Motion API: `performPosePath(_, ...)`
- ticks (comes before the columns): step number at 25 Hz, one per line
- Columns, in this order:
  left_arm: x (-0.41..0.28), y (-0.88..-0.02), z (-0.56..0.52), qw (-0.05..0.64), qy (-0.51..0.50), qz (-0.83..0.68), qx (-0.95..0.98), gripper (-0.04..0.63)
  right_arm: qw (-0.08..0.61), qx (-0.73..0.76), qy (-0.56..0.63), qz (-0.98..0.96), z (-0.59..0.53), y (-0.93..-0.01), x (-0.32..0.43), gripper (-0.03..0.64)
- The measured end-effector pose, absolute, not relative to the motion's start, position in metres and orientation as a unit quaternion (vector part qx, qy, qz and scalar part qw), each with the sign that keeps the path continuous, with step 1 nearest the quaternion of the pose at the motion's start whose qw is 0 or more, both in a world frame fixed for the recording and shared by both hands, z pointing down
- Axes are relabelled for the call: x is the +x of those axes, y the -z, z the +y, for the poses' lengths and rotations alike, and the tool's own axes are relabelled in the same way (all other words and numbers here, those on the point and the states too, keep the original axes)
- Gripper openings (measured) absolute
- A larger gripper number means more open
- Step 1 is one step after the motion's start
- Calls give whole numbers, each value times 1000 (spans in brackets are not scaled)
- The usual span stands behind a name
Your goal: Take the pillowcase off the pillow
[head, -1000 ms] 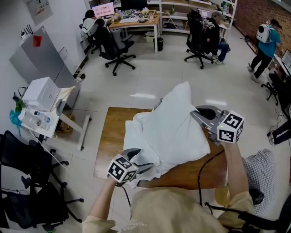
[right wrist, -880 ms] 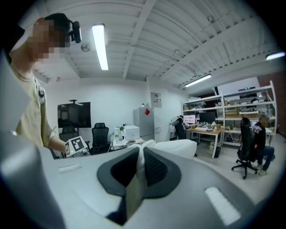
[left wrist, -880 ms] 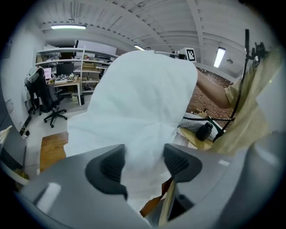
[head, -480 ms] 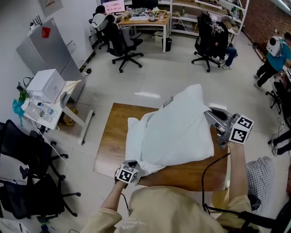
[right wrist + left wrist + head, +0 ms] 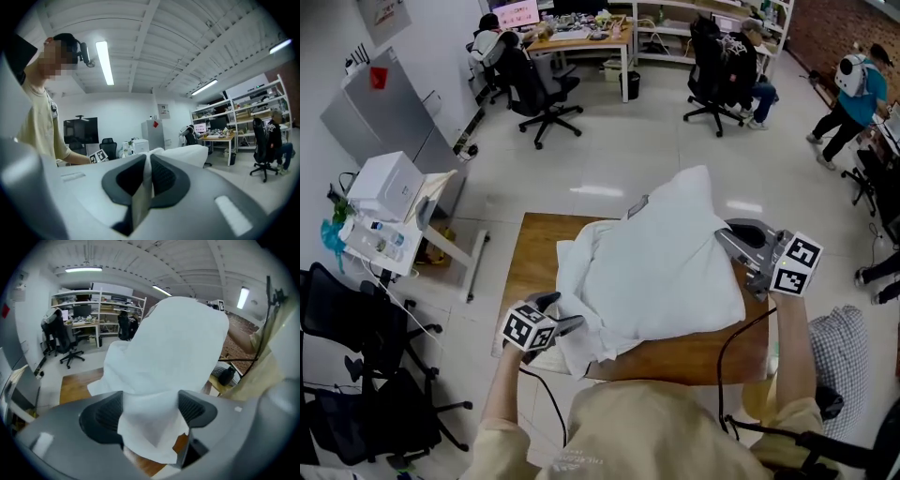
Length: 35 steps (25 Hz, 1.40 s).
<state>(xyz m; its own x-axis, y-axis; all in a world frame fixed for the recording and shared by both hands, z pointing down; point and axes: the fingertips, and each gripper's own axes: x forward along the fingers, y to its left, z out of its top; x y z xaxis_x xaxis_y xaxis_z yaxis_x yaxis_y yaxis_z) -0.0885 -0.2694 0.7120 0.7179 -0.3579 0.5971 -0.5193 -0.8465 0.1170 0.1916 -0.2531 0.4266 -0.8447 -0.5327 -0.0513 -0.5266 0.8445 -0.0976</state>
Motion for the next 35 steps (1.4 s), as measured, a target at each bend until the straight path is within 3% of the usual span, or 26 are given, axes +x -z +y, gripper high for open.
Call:
performPosePath(2,-76,-687,-296,127,-290,-197,928,457,36,-273,26,961,-255,-421,188,14)
performPosePath(5,-51,-662,-315,112,-309,-103,939,507,35,-263,17,964,-261,-418,176,14)
performPosePath(10,-39,-618,-314,71,-343,19,937,512,17,-264,13,964,-272,-412,159,14)
performPosePath(14,-38,-574,-349,53,-330,-6,942,512,5,-269,14,963,-283,-411,166,14)
performPosePath(19,-42,-611,-424,109,-335,-78,933,508,8,-272,14,962,-282,-410,153,14)
performPosePath(24,-47,-665,-509,204,-306,-154,917,319,0,-265,4,964,-287,-402,116,14)
performPosePath(26,-42,-698,-526,264,-303,-164,901,281,-1,-261,3,965,-290,-399,110,14)
performPosePath(27,-41,-716,-532,283,-312,-173,890,223,-1,-258,2,966,-290,-396,108,14)
performPosePath(29,-49,-753,-541,296,-346,-207,866,10,2,-249,-3,968,-288,-386,101,14)
performPosePath(33,-123,-857,-560,241,-477,-323,781,6,29,-276,10,961,-280,-376,98,11)
performPosePath(35,-165,-907,-560,262,-499,-355,746,6,27,-299,35,953,-282,-393,110,11)
